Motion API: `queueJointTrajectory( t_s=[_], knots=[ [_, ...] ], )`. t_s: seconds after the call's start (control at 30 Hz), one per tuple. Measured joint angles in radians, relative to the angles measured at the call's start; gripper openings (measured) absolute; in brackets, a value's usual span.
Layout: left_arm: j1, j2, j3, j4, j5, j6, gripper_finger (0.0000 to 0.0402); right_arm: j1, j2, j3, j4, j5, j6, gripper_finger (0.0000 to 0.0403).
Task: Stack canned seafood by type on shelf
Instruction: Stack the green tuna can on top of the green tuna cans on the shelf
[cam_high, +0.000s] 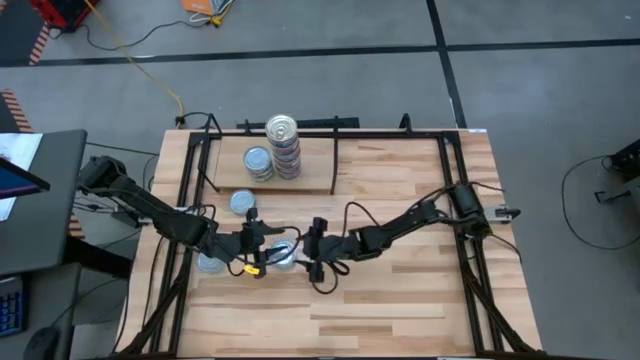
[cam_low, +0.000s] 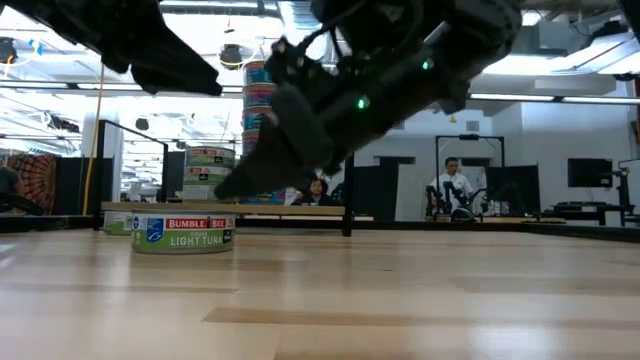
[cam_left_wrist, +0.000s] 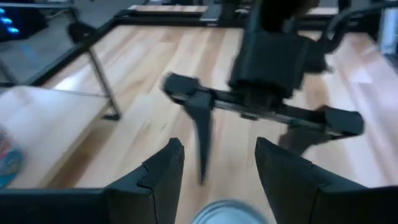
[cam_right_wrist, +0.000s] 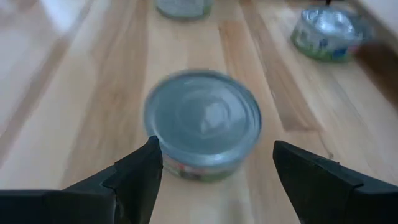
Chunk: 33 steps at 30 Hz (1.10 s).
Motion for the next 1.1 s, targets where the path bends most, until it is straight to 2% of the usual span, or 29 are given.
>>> queueJointTrajectory(
  t_s=[0.33, 0.9, 1.1],
  knots=[
    [-0.002, -0.1, -0.001, -0.103, -0.028, 0.003, 0.0192, -0.02, 0.048, 0.031, -0.035, -0.018, -0.014, 0.0331],
    [-0.002, -0.101, -0.001, -0.182, -0.032, -0.055, 0.0192, -0.046, 0.049, 0.03, 0.016, -0.018, -0.049, 0.0331],
    [-0.002, -0.101, -0.001, -0.182, -0.028, -0.056, 0.0192, -0.051, 0.048, 0.03, -0.039, -0.02, -0.047, 0.0331]
  ],
)
